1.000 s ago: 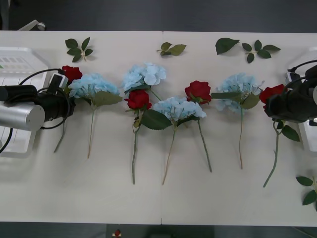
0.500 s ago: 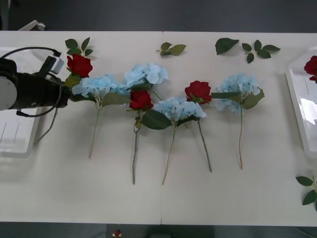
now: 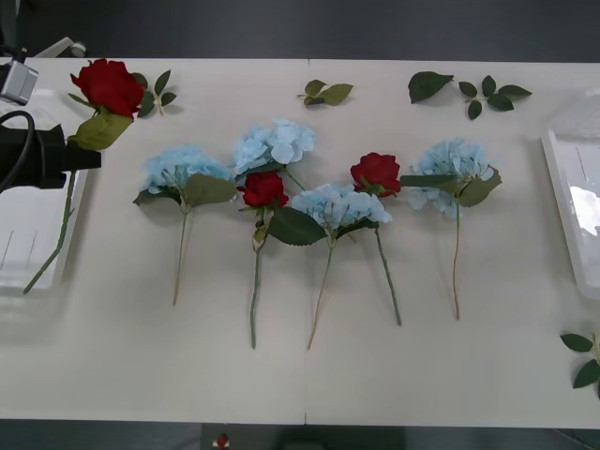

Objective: Put the red flowers into the right box and the blue flowers into the left box

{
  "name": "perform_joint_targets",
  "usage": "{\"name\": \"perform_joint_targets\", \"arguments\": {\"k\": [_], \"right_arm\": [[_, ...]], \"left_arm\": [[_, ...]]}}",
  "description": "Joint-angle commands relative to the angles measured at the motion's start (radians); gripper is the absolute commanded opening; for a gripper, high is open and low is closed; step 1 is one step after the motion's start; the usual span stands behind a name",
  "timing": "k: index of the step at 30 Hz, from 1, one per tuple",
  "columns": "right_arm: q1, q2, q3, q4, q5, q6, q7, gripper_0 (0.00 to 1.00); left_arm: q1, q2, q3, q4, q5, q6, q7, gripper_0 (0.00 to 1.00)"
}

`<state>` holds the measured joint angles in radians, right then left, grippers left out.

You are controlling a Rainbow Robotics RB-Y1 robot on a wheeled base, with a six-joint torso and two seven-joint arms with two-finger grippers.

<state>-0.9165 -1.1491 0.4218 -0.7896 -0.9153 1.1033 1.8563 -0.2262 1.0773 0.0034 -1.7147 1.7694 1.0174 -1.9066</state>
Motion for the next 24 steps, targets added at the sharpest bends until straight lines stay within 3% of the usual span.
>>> {"name": "perform_joint_targets", "arguments": {"k": [1, 7, 9, 10, 11, 15, 24], "right_arm": [[-0.022, 0.009, 0.008, 0.056, 0.045, -0.048, 0.029, 0.00], [-0.022, 0.034, 0.060, 0.062, 0.075, -0.097, -0.051, 0.00], [-0.022, 0.037, 0.083, 0.062, 0.070, -0.115, -0.083, 0.57], [-0.022, 0.039, 0.092, 0.062, 0.067, -0.128, -0.103, 0.95], [-0.022, 0.039, 0.097, 0.062, 0.065, -0.132, -0.115, 1.00], [-0.022, 0.045, 0.097, 0.056, 0.058, -0.138, -0.121, 1.00], [0.013, 0.003, 0.092, -0.034, -0.113, -0.114, -0.100, 1.00]], "left_arm": [[0.013, -0.014, -0.042, -0.008, 0.194, -0.010, -0.215, 0.00], [0.021, -0.071, -0.126, -0.006, 0.440, -0.022, -0.508, 0.00], [0.019, -0.086, -0.160, -0.006, 0.495, -0.026, -0.586, 0.00], [0.018, -0.099, -0.186, -0.008, 0.532, -0.030, -0.627, 0.00], [0.016, -0.111, -0.204, -0.008, 0.559, -0.033, -0.661, 0.00], [0.008, -0.168, -0.290, -0.017, 0.628, -0.068, -0.799, 0.00], [-0.021, -0.347, -0.411, -0.023, 0.723, -0.198, -0.799, 0.00]]}}
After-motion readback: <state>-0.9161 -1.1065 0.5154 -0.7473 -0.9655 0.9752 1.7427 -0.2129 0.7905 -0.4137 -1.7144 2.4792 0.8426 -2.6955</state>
